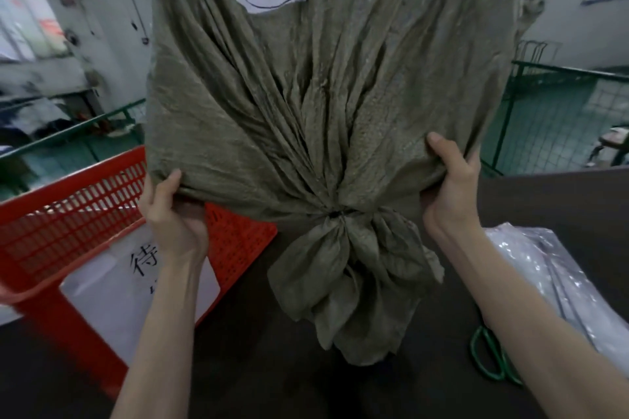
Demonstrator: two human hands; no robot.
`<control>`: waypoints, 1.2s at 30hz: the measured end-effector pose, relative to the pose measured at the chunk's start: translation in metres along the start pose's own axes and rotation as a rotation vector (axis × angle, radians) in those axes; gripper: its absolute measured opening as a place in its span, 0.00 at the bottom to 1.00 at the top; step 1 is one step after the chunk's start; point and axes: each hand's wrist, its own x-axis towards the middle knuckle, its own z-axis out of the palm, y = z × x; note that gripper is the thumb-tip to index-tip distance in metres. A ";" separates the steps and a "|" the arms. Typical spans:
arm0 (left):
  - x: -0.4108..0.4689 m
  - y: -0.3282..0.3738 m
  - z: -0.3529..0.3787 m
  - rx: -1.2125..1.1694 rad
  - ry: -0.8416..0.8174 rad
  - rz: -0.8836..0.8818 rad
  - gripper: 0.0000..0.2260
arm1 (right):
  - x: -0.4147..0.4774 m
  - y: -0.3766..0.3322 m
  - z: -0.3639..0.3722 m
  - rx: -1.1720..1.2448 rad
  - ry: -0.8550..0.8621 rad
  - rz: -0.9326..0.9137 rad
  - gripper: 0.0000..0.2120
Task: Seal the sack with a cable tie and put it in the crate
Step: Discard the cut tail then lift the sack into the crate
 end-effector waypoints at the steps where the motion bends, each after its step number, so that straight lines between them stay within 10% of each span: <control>1: 0.003 0.004 0.000 0.014 -0.005 0.015 0.15 | 0.004 0.001 0.005 0.006 -0.010 0.001 0.23; 20: 0.030 0.064 -0.067 0.265 0.266 0.269 0.20 | 0.061 0.093 0.150 -0.117 -0.312 0.040 0.21; 26: 0.028 0.078 -0.090 0.536 0.321 0.232 0.14 | 0.072 0.135 0.199 -0.282 -0.359 0.123 0.35; 36: 0.013 0.101 -0.115 1.062 0.526 0.142 0.18 | 0.070 0.230 0.230 -0.587 -0.603 0.215 0.29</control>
